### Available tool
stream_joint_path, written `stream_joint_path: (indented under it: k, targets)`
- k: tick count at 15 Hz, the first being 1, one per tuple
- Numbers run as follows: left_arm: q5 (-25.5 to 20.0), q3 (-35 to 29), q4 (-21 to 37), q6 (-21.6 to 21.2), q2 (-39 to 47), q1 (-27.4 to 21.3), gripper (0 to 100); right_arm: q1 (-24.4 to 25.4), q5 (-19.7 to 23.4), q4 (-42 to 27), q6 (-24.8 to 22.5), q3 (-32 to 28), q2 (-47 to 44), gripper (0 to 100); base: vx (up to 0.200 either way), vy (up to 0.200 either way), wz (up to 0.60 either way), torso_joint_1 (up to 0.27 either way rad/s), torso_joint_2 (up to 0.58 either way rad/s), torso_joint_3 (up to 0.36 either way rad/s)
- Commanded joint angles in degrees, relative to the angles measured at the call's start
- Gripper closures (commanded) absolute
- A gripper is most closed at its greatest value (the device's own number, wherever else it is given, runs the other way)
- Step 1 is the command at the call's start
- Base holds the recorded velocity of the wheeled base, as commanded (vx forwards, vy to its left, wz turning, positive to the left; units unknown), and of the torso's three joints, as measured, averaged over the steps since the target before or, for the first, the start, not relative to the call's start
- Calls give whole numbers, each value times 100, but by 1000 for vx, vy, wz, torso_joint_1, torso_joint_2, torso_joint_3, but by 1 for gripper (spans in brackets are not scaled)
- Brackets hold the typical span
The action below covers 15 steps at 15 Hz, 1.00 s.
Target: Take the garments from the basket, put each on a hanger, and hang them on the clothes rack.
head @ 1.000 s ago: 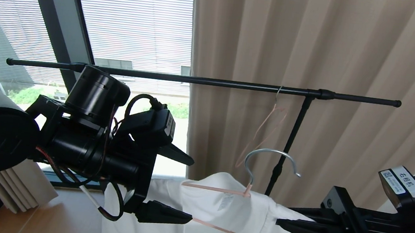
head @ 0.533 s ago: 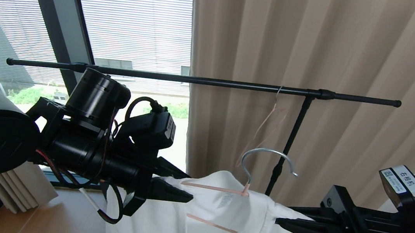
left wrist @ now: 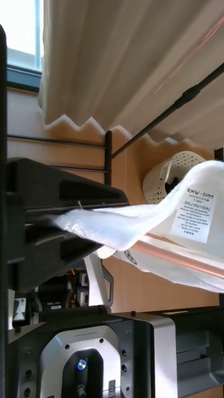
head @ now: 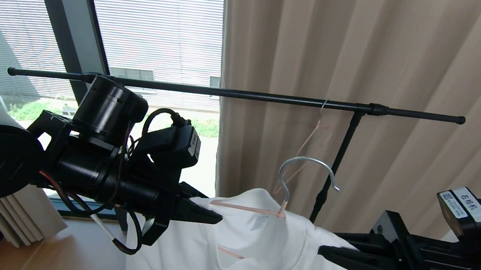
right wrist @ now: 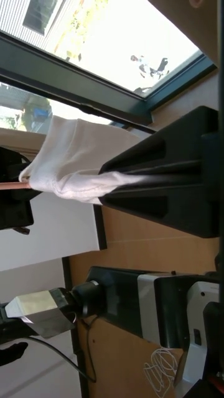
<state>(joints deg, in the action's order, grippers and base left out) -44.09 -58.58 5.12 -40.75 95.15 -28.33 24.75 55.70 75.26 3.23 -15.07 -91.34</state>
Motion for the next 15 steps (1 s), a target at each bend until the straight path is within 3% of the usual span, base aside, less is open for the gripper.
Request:
stream_joint_path:
  k: [1, 9, 12, 15]
  targets:
    - [-3, 4, -11, 15, -14, 65, 100, -181, -6, -21, 2, -14, -6, 0, 0, 0, 0, 0, 0, 0]
    - [6, 180, -11, 111, -348, 636, 100, -524, -6, -12, -33, -23, -6, 0, 0, 0, 0, 0, 0, 0]
    - [6, 294, -11, 129, -550, 891, 100, -567, -15, -21, -402, -14, -252, 0, 0, 0, 0, 0, 0, 0]
    - [-3, 356, -11, 243, -814, 1242, 100, -761, -6, -12, -1070, 21, -586, 0, 0, 0, 0, 0, 0, 0]
